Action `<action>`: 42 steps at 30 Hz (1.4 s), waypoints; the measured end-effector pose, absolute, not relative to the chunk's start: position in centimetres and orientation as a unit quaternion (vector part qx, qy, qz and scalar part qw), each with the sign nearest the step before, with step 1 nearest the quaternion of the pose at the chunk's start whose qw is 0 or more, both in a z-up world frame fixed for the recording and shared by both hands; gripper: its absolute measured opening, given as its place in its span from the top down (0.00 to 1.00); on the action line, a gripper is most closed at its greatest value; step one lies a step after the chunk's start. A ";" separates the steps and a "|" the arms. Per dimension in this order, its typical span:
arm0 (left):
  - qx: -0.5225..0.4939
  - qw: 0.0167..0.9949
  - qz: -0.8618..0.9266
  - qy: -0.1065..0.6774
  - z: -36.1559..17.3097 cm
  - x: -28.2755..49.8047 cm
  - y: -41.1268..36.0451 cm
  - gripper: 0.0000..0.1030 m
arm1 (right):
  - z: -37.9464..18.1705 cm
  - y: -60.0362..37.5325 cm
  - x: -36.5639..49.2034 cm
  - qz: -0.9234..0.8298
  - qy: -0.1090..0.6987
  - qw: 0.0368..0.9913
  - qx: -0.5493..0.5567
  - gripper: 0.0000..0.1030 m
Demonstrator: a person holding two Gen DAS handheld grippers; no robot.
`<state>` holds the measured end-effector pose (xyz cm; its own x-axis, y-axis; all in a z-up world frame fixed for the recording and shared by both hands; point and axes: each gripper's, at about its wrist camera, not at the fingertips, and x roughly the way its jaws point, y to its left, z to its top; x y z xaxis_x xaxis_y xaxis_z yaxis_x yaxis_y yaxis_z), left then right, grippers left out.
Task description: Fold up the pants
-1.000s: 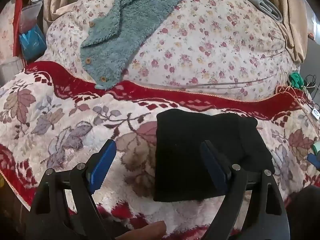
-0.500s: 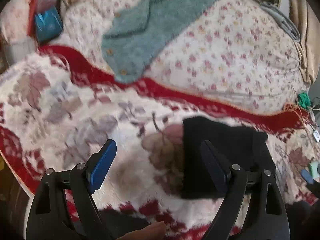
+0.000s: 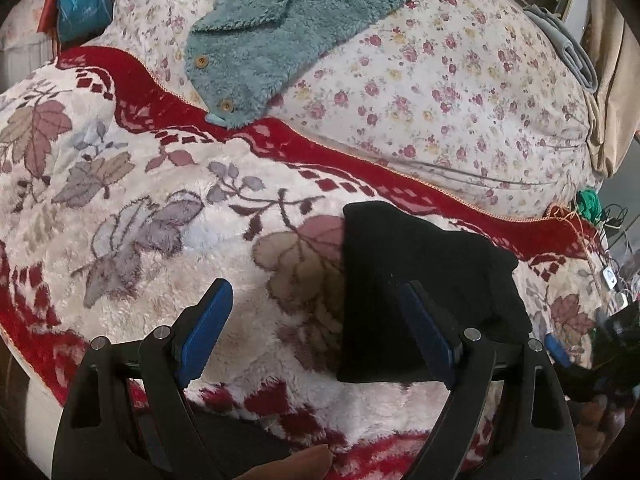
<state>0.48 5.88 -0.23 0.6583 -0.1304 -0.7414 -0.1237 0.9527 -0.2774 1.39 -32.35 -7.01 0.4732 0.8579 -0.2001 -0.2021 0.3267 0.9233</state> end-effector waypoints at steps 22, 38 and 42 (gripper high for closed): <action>-0.171 0.888 -0.011 0.426 -0.7 1.0 6.2 0.16 | -10.0 -25.3 5.7 0.285 0.456 0.769 0.346 0.60; -0.238 0.874 -0.013 0.424 -0.9 0.8 8.4 0.16 | 3.0 -23.3 3.6 0.217 0.382 0.889 0.128 0.85; -0.259 0.867 -0.010 0.425 -1.1 0.7 9.0 0.16 | 11.9 -25.1 3.8 0.174 0.370 0.908 0.088 0.85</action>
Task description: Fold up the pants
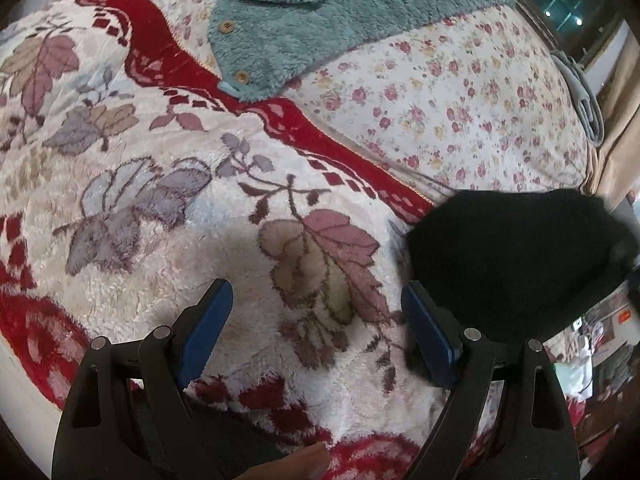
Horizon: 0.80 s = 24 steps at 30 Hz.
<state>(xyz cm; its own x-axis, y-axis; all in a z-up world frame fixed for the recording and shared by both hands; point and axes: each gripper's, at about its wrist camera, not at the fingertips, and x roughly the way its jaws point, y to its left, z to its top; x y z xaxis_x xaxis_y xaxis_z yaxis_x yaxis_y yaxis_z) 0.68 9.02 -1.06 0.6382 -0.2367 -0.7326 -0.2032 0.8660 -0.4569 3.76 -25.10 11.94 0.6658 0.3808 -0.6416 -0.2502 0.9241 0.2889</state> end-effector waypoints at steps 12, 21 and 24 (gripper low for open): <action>-0.270 0.865 -0.019 0.423 -1.1 0.7 9.1 0.16 | 37.3 -31.4 3.4 -0.082 0.290 0.932 -0.201 0.85; -0.276 0.865 -0.018 0.419 -1.0 0.6 9.2 0.16 | 44.6 -30.7 0.7 -0.147 0.225 0.911 -0.314 0.85; -0.274 0.875 -0.007 0.399 -0.4 -0.2 9.4 0.16 | 43.1 -28.7 0.7 -0.127 0.234 0.908 -0.324 0.85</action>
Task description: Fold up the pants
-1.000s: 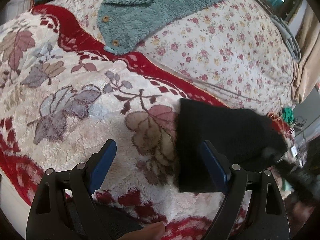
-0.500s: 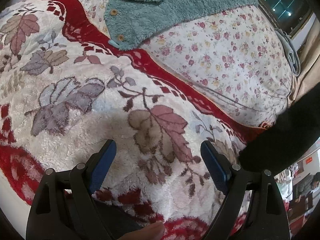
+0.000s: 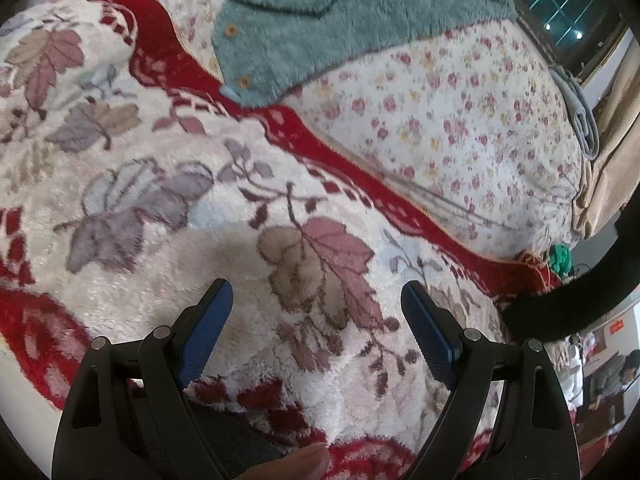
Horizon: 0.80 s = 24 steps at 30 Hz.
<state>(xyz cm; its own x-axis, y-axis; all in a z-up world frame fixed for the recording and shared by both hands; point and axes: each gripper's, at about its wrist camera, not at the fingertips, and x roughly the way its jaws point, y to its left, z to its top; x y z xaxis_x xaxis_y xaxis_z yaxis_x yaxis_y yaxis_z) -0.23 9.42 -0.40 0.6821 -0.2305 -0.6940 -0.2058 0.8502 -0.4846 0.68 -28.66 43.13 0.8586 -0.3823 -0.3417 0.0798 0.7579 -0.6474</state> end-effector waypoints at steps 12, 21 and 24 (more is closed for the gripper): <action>-0.280 0.907 0.092 0.301 0.9 -10.2 11.3 0.16 | 33.3 -13.7 8.2 0.063 0.313 0.913 -0.253 0.85; -0.325 0.887 0.082 0.319 -0.7 -9.7 13.1 0.16 | 23.6 2.2 11.5 0.153 0.359 0.876 -0.285 0.88; -0.331 0.884 0.079 0.321 -0.9 -9.7 13.4 0.16 | 20.7 6.4 12.0 0.190 0.371 0.865 -0.278 0.93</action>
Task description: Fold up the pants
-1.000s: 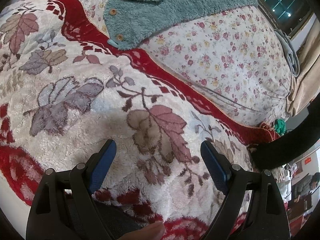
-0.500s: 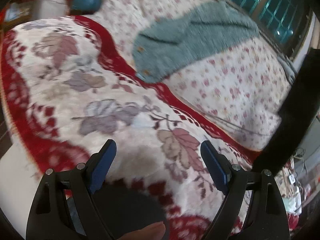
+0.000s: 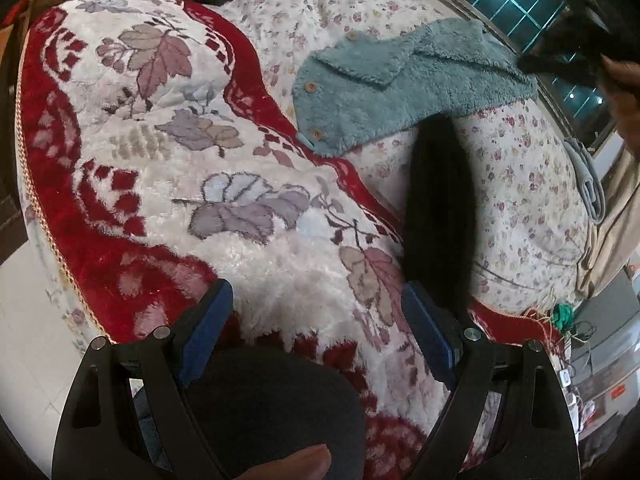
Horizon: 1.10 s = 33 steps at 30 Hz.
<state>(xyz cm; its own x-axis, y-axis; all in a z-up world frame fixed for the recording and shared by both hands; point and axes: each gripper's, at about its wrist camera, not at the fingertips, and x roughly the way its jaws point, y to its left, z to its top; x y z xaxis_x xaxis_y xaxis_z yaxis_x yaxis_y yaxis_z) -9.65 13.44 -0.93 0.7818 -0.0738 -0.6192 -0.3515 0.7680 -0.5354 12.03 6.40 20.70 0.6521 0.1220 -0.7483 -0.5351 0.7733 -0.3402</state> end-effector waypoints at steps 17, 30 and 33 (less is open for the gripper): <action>-0.371 0.861 0.050 0.345 -2.5 -8.3 14.4 0.16 | -0.5 7.5 16.1 0.291 0.511 0.715 -0.378 0.56; -0.372 0.854 0.053 0.359 -3.3 -7.2 14.5 0.16 | -9.3 13.5 16.8 0.267 0.422 0.664 -0.557 0.84; -0.378 0.851 0.054 0.360 -3.5 -7.2 14.6 0.16 | -6.3 13.0 18.0 0.274 0.431 0.700 -0.499 1.00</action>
